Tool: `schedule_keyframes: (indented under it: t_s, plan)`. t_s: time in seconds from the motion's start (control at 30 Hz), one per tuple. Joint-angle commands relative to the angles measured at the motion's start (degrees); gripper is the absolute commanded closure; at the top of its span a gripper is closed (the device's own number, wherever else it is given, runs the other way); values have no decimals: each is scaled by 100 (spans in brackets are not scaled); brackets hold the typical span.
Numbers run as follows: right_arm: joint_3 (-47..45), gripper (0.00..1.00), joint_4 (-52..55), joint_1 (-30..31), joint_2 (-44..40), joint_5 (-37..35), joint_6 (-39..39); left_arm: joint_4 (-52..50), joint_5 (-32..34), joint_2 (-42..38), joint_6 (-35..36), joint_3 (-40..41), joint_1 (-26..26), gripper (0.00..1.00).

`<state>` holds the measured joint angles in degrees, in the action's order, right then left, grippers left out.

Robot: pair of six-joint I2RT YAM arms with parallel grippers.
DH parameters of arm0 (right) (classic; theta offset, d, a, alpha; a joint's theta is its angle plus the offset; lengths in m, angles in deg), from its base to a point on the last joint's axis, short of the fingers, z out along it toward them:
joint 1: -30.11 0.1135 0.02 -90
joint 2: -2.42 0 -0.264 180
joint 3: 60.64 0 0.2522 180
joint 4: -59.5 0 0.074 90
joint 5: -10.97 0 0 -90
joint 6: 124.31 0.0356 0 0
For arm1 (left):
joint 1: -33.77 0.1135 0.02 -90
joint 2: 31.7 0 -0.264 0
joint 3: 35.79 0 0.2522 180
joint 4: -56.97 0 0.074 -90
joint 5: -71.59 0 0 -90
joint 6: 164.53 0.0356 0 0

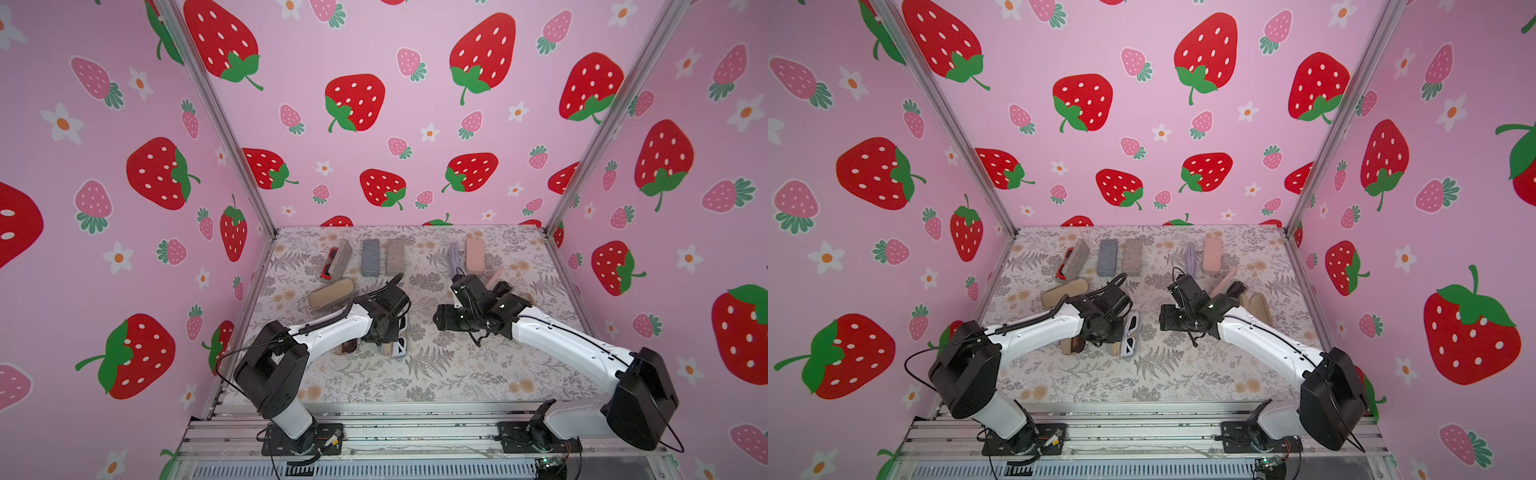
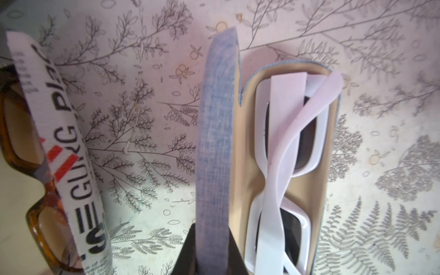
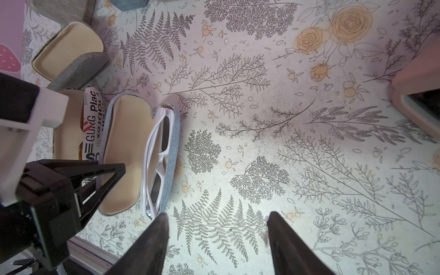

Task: Close the glasses case
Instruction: Move the glasses case to the center of the board.

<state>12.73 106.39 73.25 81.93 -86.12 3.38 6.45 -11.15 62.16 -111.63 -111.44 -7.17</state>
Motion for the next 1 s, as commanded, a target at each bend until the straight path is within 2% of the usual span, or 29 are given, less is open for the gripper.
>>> schedule_keyframes:
  t_s: [0.0, 0.43, 0.7, 0.83, 0.97]
  plan:
    - [185, 33, 114, 46, 78, -73, -67, 16, -23, 196, 36, -494, -26, 84]
    - [289, 31, 131, -103, 384, -123, -142, 200, -243, 1067, -48, -1347, -27, 85]
    - [141, 31, -22, -147, 330, -51, -135, 378, -364, 1169, -205, -1287, -42, 85]
    - [125, 31, -41, -178, 322, -12, -166, 430, -400, 1143, -245, -1238, -41, 83]
    - [146, 31, -19, -178, 330, 66, -157, 422, -410, 1083, -236, -1251, -41, 75]
